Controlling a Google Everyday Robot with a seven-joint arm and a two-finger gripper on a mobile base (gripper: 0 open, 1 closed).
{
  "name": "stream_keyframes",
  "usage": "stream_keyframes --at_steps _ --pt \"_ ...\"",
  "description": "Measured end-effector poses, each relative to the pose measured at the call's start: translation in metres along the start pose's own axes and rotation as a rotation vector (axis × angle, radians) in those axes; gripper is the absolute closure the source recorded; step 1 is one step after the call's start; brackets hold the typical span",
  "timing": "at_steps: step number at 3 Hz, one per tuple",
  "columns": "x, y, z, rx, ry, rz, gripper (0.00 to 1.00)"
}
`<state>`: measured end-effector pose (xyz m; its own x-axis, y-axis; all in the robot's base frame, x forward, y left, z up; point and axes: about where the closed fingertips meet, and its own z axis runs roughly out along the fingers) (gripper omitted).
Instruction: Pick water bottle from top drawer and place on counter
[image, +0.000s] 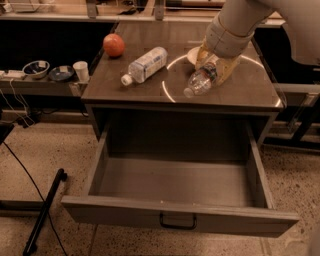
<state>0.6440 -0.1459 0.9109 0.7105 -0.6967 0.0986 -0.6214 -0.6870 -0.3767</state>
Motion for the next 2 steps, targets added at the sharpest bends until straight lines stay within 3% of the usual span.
stream_keyframes --at_steps 1,2 --pt "0.043 -0.015 0.029 -0.027 -0.023 0.053 1.0" --pt "0.063 -0.016 0.036 -0.036 -0.02 0.089 1.0"
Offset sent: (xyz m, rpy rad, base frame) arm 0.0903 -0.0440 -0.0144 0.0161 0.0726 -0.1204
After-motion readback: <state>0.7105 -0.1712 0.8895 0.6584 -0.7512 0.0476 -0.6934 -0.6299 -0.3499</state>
